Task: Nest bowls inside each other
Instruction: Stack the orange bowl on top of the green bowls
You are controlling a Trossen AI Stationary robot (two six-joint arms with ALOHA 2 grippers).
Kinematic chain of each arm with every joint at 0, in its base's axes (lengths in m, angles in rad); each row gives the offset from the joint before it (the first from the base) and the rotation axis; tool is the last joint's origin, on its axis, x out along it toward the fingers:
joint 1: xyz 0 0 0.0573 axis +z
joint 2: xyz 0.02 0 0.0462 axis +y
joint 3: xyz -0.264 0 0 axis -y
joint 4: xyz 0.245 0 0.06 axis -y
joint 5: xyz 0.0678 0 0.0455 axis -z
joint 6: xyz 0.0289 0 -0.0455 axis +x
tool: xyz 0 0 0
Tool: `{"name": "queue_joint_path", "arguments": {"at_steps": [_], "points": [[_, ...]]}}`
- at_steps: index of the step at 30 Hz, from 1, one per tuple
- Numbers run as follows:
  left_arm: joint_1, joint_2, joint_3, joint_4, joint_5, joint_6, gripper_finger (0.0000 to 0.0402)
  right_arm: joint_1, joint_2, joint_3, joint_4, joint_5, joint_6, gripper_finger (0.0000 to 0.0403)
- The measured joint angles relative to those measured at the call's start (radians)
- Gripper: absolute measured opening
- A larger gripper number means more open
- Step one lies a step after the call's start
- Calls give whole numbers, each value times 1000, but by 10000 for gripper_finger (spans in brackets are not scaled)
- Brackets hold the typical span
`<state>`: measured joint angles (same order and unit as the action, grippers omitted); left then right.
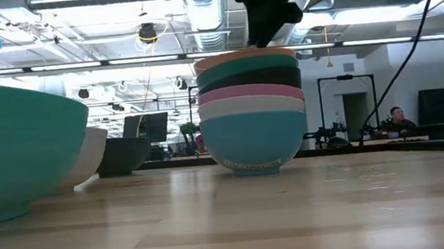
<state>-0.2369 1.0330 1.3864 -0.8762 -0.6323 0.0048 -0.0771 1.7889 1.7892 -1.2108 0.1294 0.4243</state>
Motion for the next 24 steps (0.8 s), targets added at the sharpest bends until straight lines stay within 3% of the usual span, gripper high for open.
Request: {"name": "queue_joint_path", "arguments": {"at_steps": [8, 14, 19, 24], "points": [[46, 3, -48, 39, 58, 13, 103, -45, 0, -68, 22, 3, -16, 82], [75, 2, -50, 39, 96, 12, 103, -57, 0, -104, 62, -5, -40, 84], [98, 2, -50, 54, 116, 15, 103, -71, 0, -134, 69, -82, -58, 82], [104, 2, -50, 83, 131, 28, 103, -68, -9, -143, 93, -60, -59, 87]]}}
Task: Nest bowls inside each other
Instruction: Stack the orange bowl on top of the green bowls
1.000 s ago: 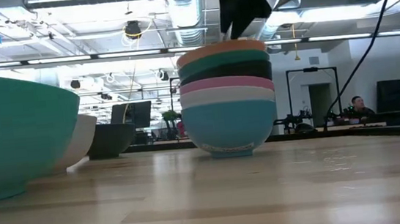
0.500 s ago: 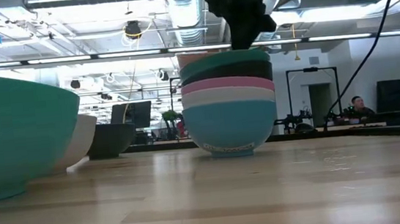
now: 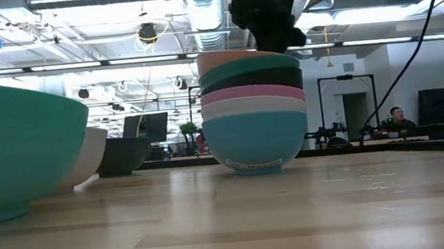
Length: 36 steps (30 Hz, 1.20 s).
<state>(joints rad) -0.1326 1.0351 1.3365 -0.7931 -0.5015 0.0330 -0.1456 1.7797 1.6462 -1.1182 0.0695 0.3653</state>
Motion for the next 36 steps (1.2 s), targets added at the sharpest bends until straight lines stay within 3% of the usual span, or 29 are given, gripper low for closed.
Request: {"name": "queue_joint_path", "arguments": {"at_steps": [7, 17, 23, 36], "points": [[0, 0, 0, 1, 0, -2, 103, 15, -73, 2, 121, -33, -6, 129], [0, 42, 0, 45, 23, -5, 103, 90, -4, 54, 168, -49, -311, 197], [0, 74, 2, 57, 31, -30, 103, 96, 7, 73, 207, -12, -437, 195], [-1, 113, 0, 135, 34, -40, 103, 37, 8, 73, 192, -52, -481, 148]]}}
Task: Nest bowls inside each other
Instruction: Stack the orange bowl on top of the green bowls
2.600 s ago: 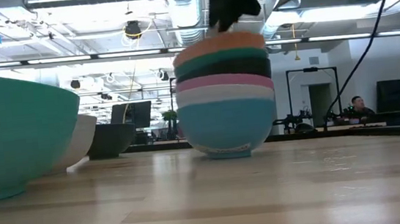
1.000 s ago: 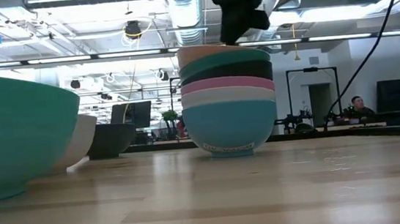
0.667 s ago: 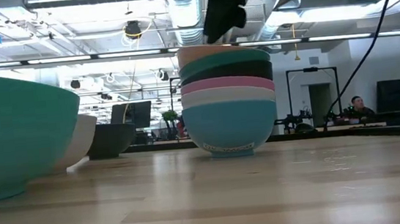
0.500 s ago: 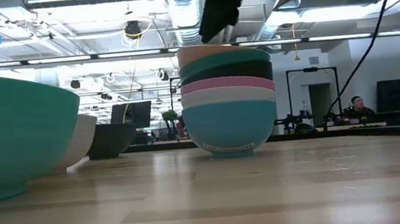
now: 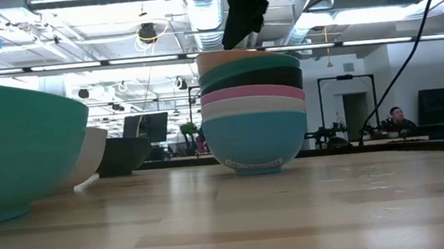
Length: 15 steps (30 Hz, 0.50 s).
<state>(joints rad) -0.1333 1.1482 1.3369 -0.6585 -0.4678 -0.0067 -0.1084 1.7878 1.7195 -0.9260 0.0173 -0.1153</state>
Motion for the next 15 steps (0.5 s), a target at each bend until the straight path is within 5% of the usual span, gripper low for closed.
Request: {"name": "queue_joint_path", "arguments": {"at_steps": [15], "points": [[0, 6, 0, 30, -6, 0, 103, -4, 2, -61, 50, -47, 44, 74]]}}
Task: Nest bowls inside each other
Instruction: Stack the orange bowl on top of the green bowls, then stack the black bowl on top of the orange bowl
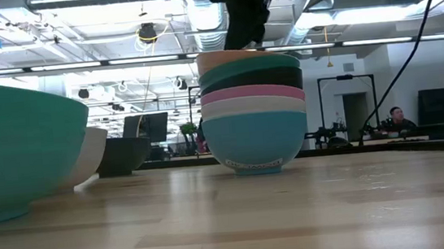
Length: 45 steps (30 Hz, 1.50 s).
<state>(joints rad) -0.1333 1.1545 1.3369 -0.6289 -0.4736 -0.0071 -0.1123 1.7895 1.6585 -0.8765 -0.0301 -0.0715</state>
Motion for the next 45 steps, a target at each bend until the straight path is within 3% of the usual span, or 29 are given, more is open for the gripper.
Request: {"name": "queue_joint_path", "arguments": {"at_steps": [11, 20, 29, 34, 40, 43, 45], "points": [[-1, 13, 0, -2, -1, -2, 103, -18, 0, 0, 80, 1, 21, 101], [-1, 11, 0, -6, -3, -1, 103, -11, 74, 3, 127, -52, 64, 103], [-1, 11, 0, -11, -4, 0, 103, 8, 69, 21, 125, -69, 97, 102], [5, 11, 0, -35, -47, 21, 103, 6, 60, 145, 91, 4, 96, 102], [65, 15, -87, -259, -134, -47, 103, -14, 53, 295, -191, 202, 44, 117], [108, 17, -198, -189, -131, -37, 105, -36, 7, 324, -227, 259, 37, 142], [164, 17, -277, -43, -90, -15, 109, -52, -57, 326, -229, 253, 36, 162]]}}
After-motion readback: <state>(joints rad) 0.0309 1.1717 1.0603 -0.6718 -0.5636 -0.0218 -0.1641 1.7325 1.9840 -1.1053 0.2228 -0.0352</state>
